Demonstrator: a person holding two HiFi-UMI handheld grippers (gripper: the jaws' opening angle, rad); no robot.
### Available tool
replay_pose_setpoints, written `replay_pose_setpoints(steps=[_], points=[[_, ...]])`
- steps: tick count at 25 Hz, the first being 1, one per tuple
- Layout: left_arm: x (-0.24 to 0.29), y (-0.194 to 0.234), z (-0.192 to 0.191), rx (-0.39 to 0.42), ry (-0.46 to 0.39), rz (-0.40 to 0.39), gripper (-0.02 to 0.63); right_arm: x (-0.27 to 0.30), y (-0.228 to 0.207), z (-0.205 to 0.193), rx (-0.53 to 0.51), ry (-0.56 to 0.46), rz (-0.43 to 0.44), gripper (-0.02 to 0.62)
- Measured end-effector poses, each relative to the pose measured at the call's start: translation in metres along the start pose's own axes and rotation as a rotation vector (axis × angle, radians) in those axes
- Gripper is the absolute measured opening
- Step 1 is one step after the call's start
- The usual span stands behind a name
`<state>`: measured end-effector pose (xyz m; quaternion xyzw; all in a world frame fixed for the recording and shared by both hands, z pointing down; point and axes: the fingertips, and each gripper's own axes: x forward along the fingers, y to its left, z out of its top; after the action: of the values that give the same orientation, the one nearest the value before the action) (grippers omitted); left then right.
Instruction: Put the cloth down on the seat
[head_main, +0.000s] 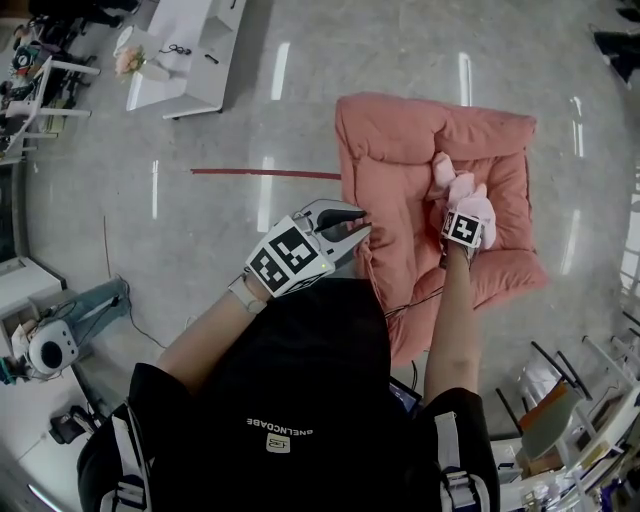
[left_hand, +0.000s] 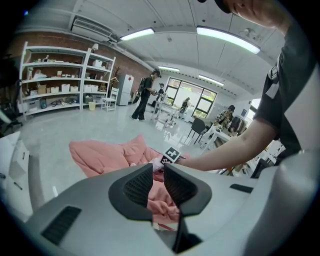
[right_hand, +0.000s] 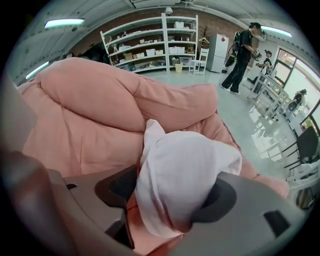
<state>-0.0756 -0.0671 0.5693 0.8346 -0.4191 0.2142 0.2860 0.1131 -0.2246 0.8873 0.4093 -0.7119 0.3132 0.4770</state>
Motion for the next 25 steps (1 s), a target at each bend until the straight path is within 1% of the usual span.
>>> replay_pose_setpoints(steps=[3, 7, 10, 13, 14, 18, 23, 25], points=[[-0.001, 0.002, 0.002, 0.002, -0.005, -0.008, 0.064, -0.009, -0.001, 0.001, 0.022, -0.020, -0.008, 0.327], [-0.003, 0.005, 0.009, 0.017, -0.019, -0.020, 0.066, -0.025, -0.006, 0.005, 0.035, -0.040, -0.040, 0.327], [-0.005, 0.006, 0.017, 0.031, -0.030, -0.037, 0.066, -0.045, 0.002, 0.002, 0.086, -0.036, -0.018, 0.327], [-0.006, 0.004, 0.027, 0.051, -0.043, -0.065, 0.066, -0.070, -0.010, 0.010, 0.075, -0.102, -0.079, 0.327], [-0.006, 0.002, 0.030, 0.060, -0.045, -0.076, 0.066, -0.080, -0.011, 0.012, 0.081, -0.123, -0.087, 0.327], [-0.005, 0.001, 0.046, 0.098, -0.053, -0.131, 0.066, -0.116, -0.007, 0.023, 0.140, -0.197, -0.080, 0.327], [-0.004, 0.006, 0.066, 0.144, -0.072, -0.216, 0.066, -0.160, 0.014, 0.044, 0.203, -0.312, -0.053, 0.327], [0.000, 0.000, 0.074, 0.161, -0.075, -0.249, 0.066, -0.184, 0.018, 0.050, 0.222, -0.358, -0.044, 0.327]])
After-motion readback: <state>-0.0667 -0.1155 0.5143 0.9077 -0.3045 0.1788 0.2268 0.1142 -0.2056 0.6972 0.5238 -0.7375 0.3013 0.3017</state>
